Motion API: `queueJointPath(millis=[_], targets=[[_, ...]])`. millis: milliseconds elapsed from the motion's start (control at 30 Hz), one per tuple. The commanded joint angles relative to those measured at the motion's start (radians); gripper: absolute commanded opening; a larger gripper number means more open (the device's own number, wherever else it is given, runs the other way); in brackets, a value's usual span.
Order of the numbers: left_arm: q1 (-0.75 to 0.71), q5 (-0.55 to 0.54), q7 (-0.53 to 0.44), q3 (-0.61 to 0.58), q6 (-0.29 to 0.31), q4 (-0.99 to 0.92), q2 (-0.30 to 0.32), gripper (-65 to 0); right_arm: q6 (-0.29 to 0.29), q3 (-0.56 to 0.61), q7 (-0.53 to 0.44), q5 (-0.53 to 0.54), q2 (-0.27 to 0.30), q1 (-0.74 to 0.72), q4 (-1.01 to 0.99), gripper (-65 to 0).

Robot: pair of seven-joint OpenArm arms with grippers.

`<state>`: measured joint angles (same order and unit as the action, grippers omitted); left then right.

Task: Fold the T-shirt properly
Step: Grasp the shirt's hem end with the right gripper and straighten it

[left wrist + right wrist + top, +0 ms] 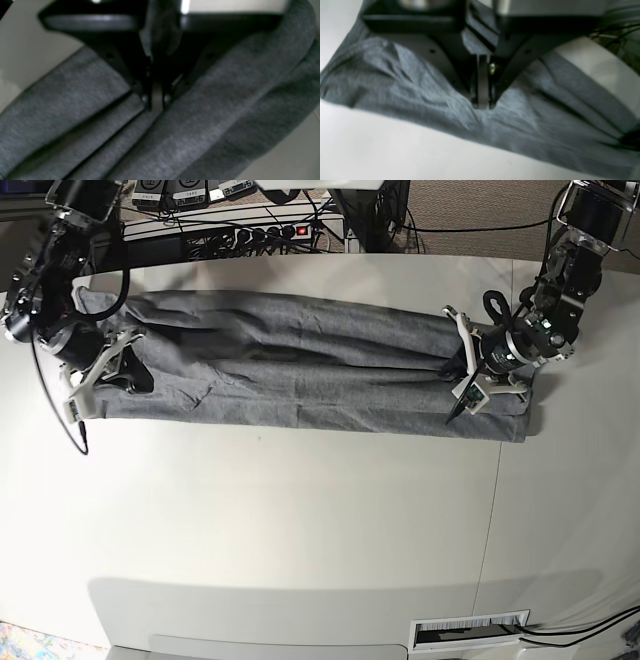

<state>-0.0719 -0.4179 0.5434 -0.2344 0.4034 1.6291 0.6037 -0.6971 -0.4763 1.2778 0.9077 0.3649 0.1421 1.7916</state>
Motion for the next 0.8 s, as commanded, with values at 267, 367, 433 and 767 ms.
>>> queueJointPath(millis=[267,367,433,767], targets=[[0.008,0.003,0.006,0.004,0.0,0.007,0.011,-65.0,-0.001,0.239,-0.457,-0.385,0.012,-0.007,-0.196,-65.0],[0.009,0.003,0.007,0.004,0.0,0.007,0.011,-65.0,-0.001,0.315,-0.549,-0.49,0.013,-0.012,-0.273,-65.0],[0.009,0.003,0.01,0.004,0.0,0.011,0.011,-65.0,-0.001,0.346,-0.549,-0.563,0.012,-0.027,-0.312,-65.0],[0.025,-0.004,0.096,0.014,-0.027,0.106,0.014,-65.0,0.001,0.302,-0.52,-0.699,0.069,-0.089,-0.373,-65.0]])
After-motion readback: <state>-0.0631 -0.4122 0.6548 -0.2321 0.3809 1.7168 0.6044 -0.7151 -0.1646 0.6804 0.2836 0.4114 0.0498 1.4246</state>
